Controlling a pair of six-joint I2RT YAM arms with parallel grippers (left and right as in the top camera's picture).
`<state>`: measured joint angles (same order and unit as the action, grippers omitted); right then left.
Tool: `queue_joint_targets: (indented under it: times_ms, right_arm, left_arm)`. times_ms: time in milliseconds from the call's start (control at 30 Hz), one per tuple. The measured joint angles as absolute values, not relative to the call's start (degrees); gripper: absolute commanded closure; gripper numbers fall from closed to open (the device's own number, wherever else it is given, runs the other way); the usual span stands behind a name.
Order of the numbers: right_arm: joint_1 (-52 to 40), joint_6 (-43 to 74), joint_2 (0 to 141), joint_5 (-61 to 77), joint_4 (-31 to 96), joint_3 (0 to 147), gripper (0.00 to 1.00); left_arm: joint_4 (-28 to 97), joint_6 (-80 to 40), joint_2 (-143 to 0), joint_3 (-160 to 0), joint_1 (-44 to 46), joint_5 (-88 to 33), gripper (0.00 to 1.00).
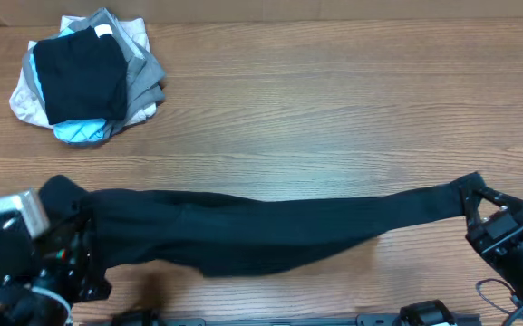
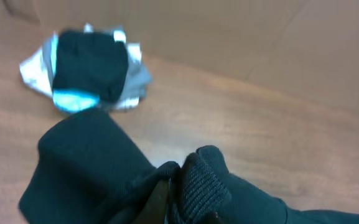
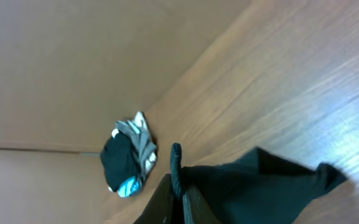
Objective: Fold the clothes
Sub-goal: 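Lift the shirt with both grippers, stretch it, and lay it flat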
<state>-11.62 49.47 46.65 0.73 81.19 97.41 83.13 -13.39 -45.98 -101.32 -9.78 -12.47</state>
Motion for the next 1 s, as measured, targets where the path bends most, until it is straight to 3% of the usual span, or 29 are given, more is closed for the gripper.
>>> queue_joint_targets:
  times_ms: [200,367,400,467,533,600,667,700,733,767,1000]
  right_arm:
    - [-11.62,49.52,48.31,-3.81,79.24,97.51,0.96]
    - [-11.62,49.52,55.31,-7.75,76.2,97.8,0.96]
    - [-11.62,49.47,57.58,-8.29,75.11,97.82,0.96]
    - [-11.62,49.52,62.89,-9.21,72.07,97.91,0.96]
    - [-11.62,49.47,69.01,-9.78,68.82,97.93,0.96]
    - [-11.64,49.5,75.35,-10.0,65.6,97.93,0.86]
    - [-11.66,49.19,81.69,-10.11,62.35,97.93,0.75]
    - [-11.66,48.88,84.75,-10.35,61.04,97.93,0.59]
    - [-11.64,48.01,88.01,-10.61,60.51,97.93,0.24]
    - [-11.64,47.55,90.45,-10.74,60.49,97.91,0.0]
    - [-10.37,42.3,96.03,-10.92,64.42,97.82,0.0]
  left_arm:
    - [81.76,-13.87,-48.12,-101.89,-9.78,-12.4,0.94]
    - [76.82,-14.83,-57.91,-101.89,-9.78,-12.43,0.85]
    - [75.13,-14.87,-60.69,-101.91,-9.78,-12.43,0.81]
    - [71.64,-14.81,-66.74,-101.91,-9.76,-12.45,0.6]
    - [68.38,-14.98,-73.19,-101.95,-9.74,-12.78,0.51]
    - [65.52,-14.94,-80.82,-101.95,-9.74,-13.02,0.33]
    - [63.48,-15.09,-88.03,-101.95,-9.74,-13.32,0.32]
    - [63.22,-15.03,-91.46,-101.93,-9.74,-13.52,0.3]
    - [63.44,-15.07,-95.37,-101.93,-9.74,-14.04,0.27]
    - [63.88,-15.03,-98.45,-101.91,-9.74,-14.57,0.26]
    - [65.32,-14.63,-107.35,-101.41,-9.74,-16.25,0.21]
